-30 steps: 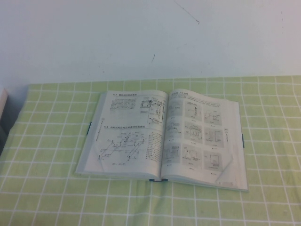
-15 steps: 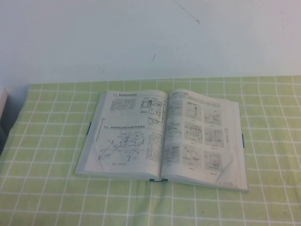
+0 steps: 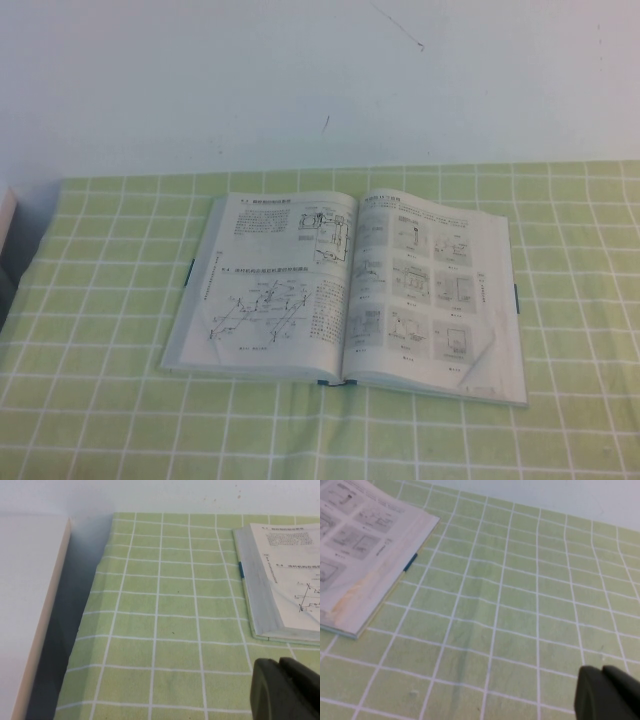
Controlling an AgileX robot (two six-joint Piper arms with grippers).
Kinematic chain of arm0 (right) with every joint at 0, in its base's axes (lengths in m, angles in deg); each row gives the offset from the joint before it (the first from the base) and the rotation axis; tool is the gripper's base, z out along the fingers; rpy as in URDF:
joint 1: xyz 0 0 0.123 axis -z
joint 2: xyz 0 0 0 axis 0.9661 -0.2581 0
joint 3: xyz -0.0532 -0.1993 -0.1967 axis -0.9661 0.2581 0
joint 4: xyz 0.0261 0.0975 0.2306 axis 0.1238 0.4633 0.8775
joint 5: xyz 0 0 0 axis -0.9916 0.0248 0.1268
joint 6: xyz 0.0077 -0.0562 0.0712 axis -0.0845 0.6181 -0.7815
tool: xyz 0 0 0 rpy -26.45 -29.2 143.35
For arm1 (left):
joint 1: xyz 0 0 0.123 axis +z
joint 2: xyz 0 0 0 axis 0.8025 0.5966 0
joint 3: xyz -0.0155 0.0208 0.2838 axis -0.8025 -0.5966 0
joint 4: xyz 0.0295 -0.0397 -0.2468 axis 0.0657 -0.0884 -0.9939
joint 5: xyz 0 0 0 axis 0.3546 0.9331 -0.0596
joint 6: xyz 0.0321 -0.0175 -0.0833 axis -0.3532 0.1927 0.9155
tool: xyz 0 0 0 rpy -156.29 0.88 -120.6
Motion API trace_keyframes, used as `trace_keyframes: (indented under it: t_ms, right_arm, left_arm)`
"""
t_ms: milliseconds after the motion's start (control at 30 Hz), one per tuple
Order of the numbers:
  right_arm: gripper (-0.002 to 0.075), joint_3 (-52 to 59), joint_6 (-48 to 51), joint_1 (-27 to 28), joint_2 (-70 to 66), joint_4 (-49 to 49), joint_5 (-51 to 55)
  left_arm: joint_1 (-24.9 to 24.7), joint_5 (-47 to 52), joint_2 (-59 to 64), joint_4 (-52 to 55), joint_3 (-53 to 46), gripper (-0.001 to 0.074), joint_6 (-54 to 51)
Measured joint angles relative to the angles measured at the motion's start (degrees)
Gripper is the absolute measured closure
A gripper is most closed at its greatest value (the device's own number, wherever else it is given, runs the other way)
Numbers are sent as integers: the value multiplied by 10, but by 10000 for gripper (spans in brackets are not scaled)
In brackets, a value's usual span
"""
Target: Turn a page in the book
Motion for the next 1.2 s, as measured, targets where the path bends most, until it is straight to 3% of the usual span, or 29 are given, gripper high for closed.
trace_keyframes:
  t_ms: [367,1200]
  right_arm:
    - [728,2,-6,31,0,0,-10]
    - [728,4,1,30,0,0,-15]
  left_arm:
    - [0,0,0,0,0,738,0]
    - [0,0,0,0,0,738,-6]
